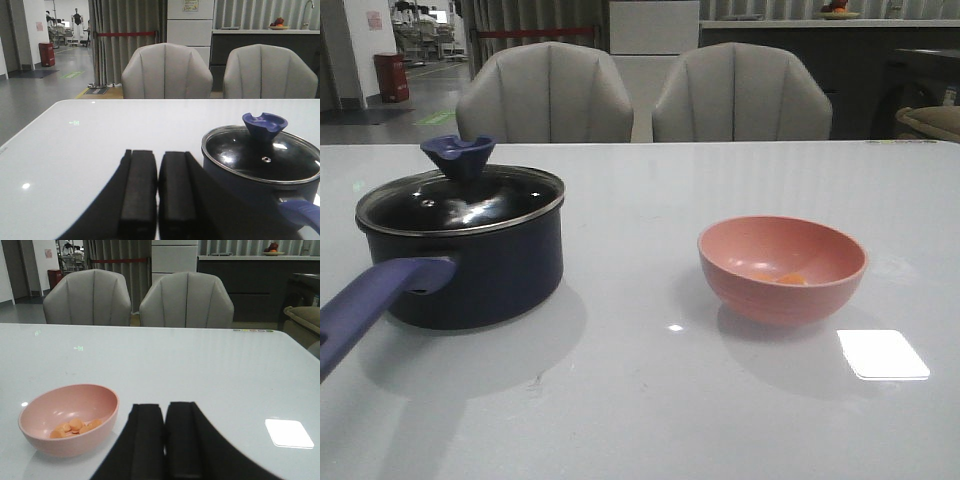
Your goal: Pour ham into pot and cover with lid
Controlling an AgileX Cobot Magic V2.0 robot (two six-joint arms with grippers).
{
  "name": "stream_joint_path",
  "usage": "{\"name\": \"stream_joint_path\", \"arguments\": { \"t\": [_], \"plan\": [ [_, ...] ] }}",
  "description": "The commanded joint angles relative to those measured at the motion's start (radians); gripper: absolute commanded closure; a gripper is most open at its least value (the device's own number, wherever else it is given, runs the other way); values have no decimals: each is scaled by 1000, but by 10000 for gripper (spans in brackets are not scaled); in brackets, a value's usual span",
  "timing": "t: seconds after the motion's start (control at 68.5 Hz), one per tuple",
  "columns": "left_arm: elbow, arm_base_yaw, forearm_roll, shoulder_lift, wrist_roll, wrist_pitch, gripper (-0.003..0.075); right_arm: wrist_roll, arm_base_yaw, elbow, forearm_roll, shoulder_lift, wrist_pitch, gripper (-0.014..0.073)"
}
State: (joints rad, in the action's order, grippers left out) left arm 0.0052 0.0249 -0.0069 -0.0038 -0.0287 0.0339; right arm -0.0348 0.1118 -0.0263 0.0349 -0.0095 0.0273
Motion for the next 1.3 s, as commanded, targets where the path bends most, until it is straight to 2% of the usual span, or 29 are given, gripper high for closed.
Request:
{"name": "stream_joint_path", "arguments": {
  "t": [0.0,0.672,0.847,0.935,0.949,1.022,1.139,1.227,1.242,1.285],
  "plan": [
    [20,0,-3,-20,-11,-78,587,6,-5,5,-10,-20,-82,449],
    [20,0,-3,-20,-11,-85,587,6,-5,5,-10,-20,-82,449],
    [20,0,-3,-20,-11,-214,587,6,-5,5,-10,-20,-82,449],
    [20,0,-3,-20,-11,-314,587,6,-5,5,-10,-20,-82,449],
    [18,0,-3,-20,-11,-366,587,6,-5,5,-10,-20,-82,449],
    [-2,2,-4,-19,-16,-404,587,6,-5,5,-10,-20,-82,449],
    [-115,6,-4,0,-18,-331,587,6,-5,5,-10,-20,-82,449],
    [-228,6,-3,49,-18,-170,587,6,-5,5,-10,-20,-82,449],
    [-273,6,-3,71,-18,-96,587,6,-5,5,-10,-20,-82,449],
    [-308,6,-3,96,-18,-40,587,6,-5,5,-10,-20,-82,449]
  ]
}}
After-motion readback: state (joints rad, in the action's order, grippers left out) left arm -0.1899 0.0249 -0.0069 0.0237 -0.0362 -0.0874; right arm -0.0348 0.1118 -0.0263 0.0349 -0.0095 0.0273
